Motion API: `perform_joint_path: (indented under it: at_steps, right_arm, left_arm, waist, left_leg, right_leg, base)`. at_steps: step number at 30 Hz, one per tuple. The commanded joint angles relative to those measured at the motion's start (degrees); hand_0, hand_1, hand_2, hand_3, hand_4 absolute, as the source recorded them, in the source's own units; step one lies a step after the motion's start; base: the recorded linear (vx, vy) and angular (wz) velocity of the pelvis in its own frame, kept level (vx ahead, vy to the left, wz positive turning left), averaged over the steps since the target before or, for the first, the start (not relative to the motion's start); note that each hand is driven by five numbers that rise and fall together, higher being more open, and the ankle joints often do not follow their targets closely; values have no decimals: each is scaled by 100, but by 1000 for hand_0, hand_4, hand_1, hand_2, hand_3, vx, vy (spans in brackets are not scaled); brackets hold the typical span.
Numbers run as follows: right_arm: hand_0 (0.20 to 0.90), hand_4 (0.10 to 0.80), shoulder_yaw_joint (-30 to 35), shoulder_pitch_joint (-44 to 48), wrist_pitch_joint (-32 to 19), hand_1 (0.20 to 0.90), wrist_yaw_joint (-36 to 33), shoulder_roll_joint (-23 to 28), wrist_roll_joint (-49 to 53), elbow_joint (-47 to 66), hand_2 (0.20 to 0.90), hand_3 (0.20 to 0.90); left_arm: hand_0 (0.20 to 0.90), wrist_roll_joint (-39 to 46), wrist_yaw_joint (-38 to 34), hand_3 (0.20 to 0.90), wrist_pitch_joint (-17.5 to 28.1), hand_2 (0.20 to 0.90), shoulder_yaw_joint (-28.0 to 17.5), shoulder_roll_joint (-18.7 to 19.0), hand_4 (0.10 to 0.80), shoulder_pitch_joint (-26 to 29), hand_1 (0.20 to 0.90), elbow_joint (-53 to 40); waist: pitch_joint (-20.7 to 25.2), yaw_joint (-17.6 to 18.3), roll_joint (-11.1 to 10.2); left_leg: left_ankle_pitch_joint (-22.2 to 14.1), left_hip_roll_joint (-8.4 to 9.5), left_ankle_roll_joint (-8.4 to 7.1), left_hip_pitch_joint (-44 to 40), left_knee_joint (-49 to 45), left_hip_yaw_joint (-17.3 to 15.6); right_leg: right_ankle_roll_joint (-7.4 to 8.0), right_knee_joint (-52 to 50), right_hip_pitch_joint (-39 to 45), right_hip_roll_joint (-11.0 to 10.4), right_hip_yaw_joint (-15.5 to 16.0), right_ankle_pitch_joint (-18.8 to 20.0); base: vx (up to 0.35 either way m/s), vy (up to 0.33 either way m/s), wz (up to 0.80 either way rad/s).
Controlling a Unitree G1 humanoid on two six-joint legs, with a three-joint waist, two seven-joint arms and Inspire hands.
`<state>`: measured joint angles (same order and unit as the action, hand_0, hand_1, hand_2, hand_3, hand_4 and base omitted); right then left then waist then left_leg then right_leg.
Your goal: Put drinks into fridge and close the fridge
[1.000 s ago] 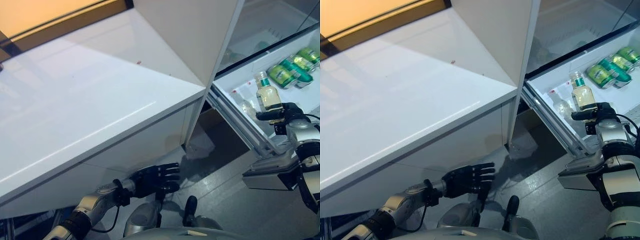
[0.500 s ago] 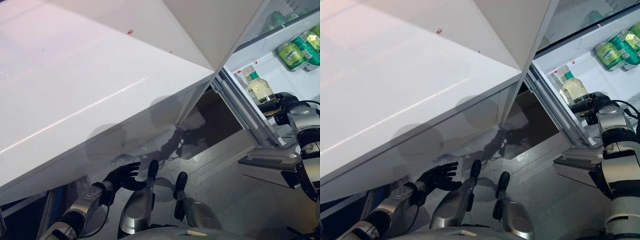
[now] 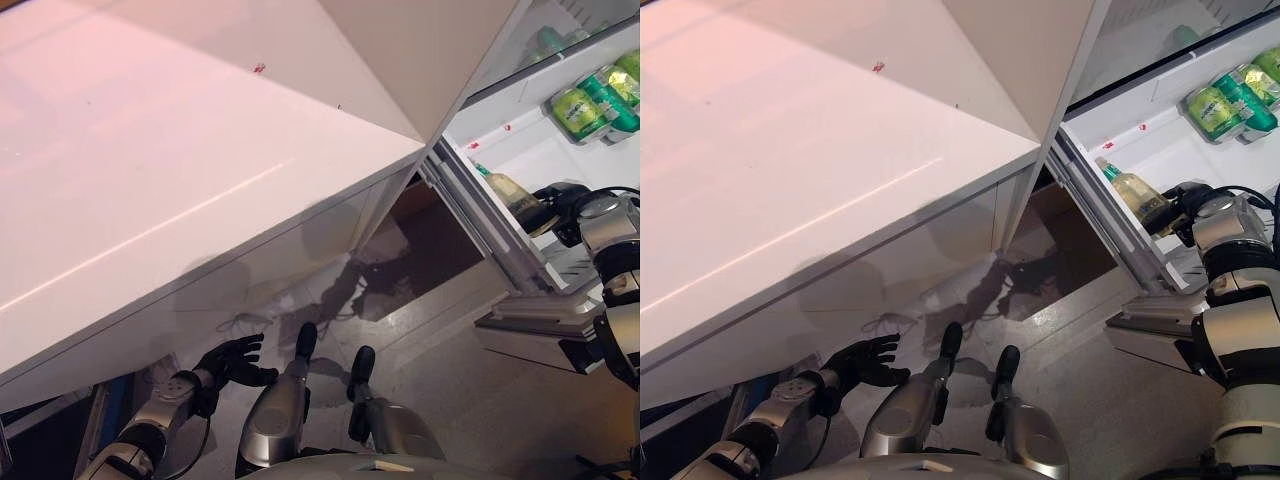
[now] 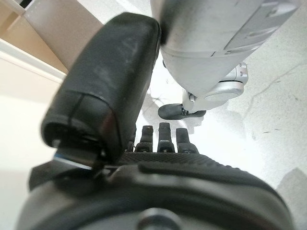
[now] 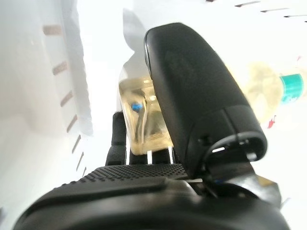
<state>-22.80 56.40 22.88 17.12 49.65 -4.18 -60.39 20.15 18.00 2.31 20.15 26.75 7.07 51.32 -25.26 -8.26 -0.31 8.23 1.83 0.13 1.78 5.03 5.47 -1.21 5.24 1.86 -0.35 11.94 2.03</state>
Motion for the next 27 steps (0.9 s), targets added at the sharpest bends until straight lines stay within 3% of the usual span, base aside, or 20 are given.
perform_joint_path:
  at_steps: [1,12,15,18,19,21,25,27]
  right_arm:
    - [900,800,-324,351,73,900,-106,1004,241,534,900,900]
    - [900,800,-58,287,-306,900,137,1473,961,1463,900,900]
    - [900,800,265,113,-517,900,-524,1574,1962,2152,900,900]
    - [900,800,1194,-301,-1073,900,-1723,1553,3037,2993,900,900]
    - [900,800,1294,-369,-1136,900,-1825,1544,3152,3050,900,900]
    - [900,800,2273,-1069,-1653,900,-2521,1314,3811,3571,900,900]
    - [900,800,3320,-1944,-2390,900,-3163,734,4503,3791,900,900]
    - [900,800,3495,-2083,-2534,900,-3301,599,4690,3751,900,900]
  left_arm:
    - [900,-245,138,900,-36,900,94,-107,800,-368,900,19]
    - [900,-434,-101,900,-155,900,-158,-333,800,-634,900,531]
    - [900,-610,-196,900,-146,900,-284,-383,800,-699,900,794]
    - [900,-697,-250,900,-97,900,-471,-441,800,-760,900,1039]
    - [900,-696,-253,900,-93,900,-474,-438,800,-764,900,1046]
    - [900,-699,-267,900,-88,900,-562,-529,800,-813,900,1134]
    - [900,-673,-247,900,-82,900,-503,-676,800,-833,900,1237]
    - [900,-649,-242,900,-60,900,-434,-701,800,-830,900,1291]
  waist:
    - [726,59,-137]
    - [1474,301,-378]
    - [1679,406,-420]
    - [1851,530,-419]
    - [1859,529,-424]
    - [1952,619,-382]
    - [2044,688,-329]
    - [2060,690,-324]
  left_leg:
    - [-783,-95,-30,-2,-457,-312]
    - [-880,-52,-18,-502,-276,-511]
    - [-921,-36,-12,-622,-270,-572]
    - [-1029,-14,23,-745,-294,-651]
    - [-1038,-12,26,-754,-298,-656]
    - [-1124,3,52,-816,-335,-710]
    - [-1239,40,97,-891,-397,-747]
    - [-1287,61,117,-905,-445,-741]
  right_leg:
    - [105,-773,-246,12,-146,-405]
    - [171,-641,169,-29,-306,-436]
    - [196,-614,262,-35,-371,-429]
    - [240,-584,347,-42,-489,-439]
    - [243,-583,355,-43,-496,-440]
    - [279,-592,391,-55,-561,-457]
    - [314,-588,448,-81,-638,-469]
    - [324,-605,458,-96,-665,-475]
  base:
    - [25,55,-1]
    - [8,89,-9]
    - [18,74,-19]
    - [18,76,-23]
    - [11,61,-18]
    - [17,61,-15]
    - [34,58,-9]
    - [54,35,-17]
